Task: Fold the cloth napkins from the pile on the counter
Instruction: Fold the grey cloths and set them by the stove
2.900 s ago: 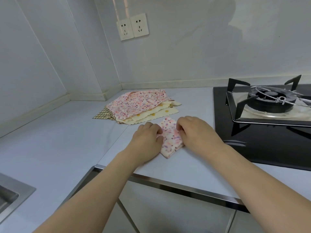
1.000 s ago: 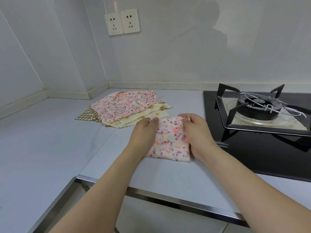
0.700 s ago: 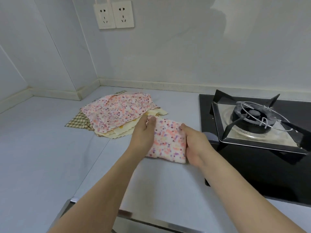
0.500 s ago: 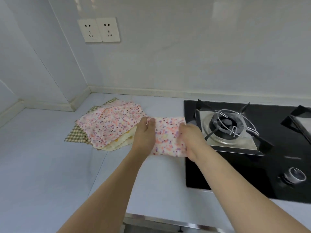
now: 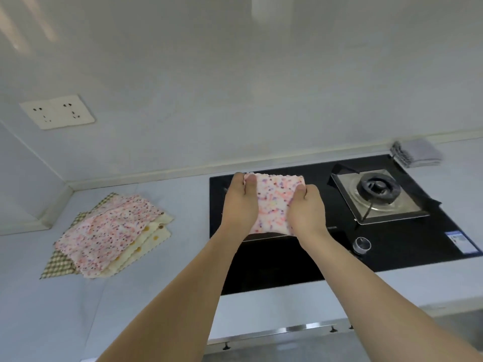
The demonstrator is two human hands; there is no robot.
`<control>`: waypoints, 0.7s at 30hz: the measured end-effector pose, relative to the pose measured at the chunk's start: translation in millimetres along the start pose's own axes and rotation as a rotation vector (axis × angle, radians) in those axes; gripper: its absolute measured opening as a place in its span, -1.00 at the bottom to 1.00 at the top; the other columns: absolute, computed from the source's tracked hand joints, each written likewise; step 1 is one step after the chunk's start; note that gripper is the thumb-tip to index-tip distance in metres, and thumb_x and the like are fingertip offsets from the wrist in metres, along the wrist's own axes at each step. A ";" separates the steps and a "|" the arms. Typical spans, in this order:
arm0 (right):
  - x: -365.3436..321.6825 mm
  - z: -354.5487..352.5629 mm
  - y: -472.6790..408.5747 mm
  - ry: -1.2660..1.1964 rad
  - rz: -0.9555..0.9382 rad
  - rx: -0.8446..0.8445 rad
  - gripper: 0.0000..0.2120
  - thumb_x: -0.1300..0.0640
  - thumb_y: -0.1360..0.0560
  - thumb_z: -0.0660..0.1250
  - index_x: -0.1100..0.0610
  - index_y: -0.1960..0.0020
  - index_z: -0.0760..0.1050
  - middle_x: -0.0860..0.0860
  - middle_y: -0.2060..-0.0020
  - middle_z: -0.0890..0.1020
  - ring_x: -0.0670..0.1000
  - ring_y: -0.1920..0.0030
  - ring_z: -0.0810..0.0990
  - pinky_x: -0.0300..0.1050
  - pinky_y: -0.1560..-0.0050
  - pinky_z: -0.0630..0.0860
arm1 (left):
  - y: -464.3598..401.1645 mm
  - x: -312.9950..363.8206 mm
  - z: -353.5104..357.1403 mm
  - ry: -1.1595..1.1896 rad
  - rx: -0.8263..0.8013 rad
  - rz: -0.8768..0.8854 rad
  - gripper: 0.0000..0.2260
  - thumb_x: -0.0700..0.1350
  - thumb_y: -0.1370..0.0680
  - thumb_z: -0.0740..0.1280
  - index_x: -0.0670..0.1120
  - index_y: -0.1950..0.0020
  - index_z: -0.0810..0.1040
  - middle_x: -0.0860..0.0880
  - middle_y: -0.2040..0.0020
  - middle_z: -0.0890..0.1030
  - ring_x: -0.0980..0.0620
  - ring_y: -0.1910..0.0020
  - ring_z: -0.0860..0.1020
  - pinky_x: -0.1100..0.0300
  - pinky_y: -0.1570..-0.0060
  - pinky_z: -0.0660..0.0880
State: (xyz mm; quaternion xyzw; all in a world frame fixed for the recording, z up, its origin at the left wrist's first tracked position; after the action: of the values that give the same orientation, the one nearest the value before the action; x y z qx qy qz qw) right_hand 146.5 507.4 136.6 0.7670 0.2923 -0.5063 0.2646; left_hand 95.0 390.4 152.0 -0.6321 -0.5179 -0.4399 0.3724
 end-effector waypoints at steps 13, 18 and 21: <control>46.2 -191.7 -144.0 0.059 0.061 0.067 -0.64 0.02 -0.69 -0.04 0.20 -0.27 0.38 -0.05 0.14 0.48 -0.09 0.17 0.45 -0.14 0.06 0.32 | -17.6 85.5 224.5 -0.081 -0.085 -0.003 -0.73 0.03 -0.68 0.05 -0.14 -0.04 0.38 -0.08 0.25 0.40 0.04 0.32 0.33 0.21 0.37 0.27; 76.6 -231.2 -192.4 0.051 0.087 0.118 -0.61 -0.01 -0.68 -0.04 0.22 -0.29 0.37 0.11 -0.09 0.53 0.09 -0.13 0.53 0.01 -0.13 0.49 | -47.0 90.5 295.2 -0.077 -0.208 -0.021 -0.77 0.05 -0.68 0.05 -0.06 -0.02 0.40 -0.08 0.16 0.46 0.06 0.25 0.41 0.21 0.27 0.35; 93.6 -271.1 -225.8 0.036 0.099 0.127 -0.68 -0.01 -0.67 -0.02 0.17 -0.14 0.41 -0.02 0.07 0.53 0.04 -0.01 0.54 -0.08 0.04 0.44 | -56.2 103.3 347.7 -0.035 -0.274 -0.093 -0.76 0.05 -0.66 0.07 -0.07 -0.04 0.44 -0.05 0.13 0.48 0.05 0.19 0.45 0.19 0.19 0.41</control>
State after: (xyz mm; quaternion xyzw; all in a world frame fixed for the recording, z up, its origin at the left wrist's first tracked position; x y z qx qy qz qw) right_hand 183.0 870.1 118.9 0.8045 0.2263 -0.4964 0.2349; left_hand 107.0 756.8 133.4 -0.6597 -0.4883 -0.5122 0.2529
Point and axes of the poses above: each hand's wrist, its own y-axis away from the middle knuckle, its own z-axis out of the palm, x = y × z, the point moved 1 cm from there along -y, towards the middle knuckle
